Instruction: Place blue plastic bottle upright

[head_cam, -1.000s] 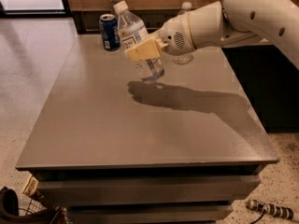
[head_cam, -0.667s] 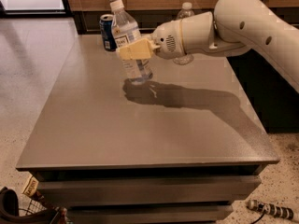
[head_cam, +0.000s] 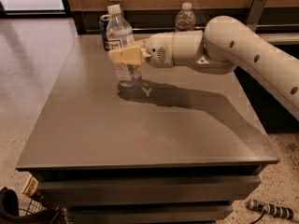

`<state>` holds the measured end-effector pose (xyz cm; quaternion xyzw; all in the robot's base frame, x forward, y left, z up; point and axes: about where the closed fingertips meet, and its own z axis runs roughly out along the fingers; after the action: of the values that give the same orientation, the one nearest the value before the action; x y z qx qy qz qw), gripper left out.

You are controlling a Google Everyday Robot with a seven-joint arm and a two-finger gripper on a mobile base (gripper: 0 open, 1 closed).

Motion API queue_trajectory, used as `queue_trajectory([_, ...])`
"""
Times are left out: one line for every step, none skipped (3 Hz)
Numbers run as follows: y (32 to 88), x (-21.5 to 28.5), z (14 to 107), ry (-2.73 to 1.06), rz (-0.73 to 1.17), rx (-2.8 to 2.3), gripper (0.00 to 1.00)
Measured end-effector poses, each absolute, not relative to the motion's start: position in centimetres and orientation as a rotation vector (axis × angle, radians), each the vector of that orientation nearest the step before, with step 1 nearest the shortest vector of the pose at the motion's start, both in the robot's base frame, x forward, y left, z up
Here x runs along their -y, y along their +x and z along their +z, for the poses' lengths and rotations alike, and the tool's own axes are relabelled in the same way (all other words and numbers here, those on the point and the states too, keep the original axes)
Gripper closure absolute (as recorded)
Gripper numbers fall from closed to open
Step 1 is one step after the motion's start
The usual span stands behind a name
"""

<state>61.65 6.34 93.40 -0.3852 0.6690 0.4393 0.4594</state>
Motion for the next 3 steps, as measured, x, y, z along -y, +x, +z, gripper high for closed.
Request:
queue_trajectory([61.5, -6.5, 92.6, -0.916, 0.974, -1.580, 1.00])
queue_trajectory([61.7, -6.5, 92.0, -0.914, 0.891, -1.546, 1.00])
queue_trajectory([62.2, -6.6, 91.3, -0.924, 0.835, -1.533, 1.00])
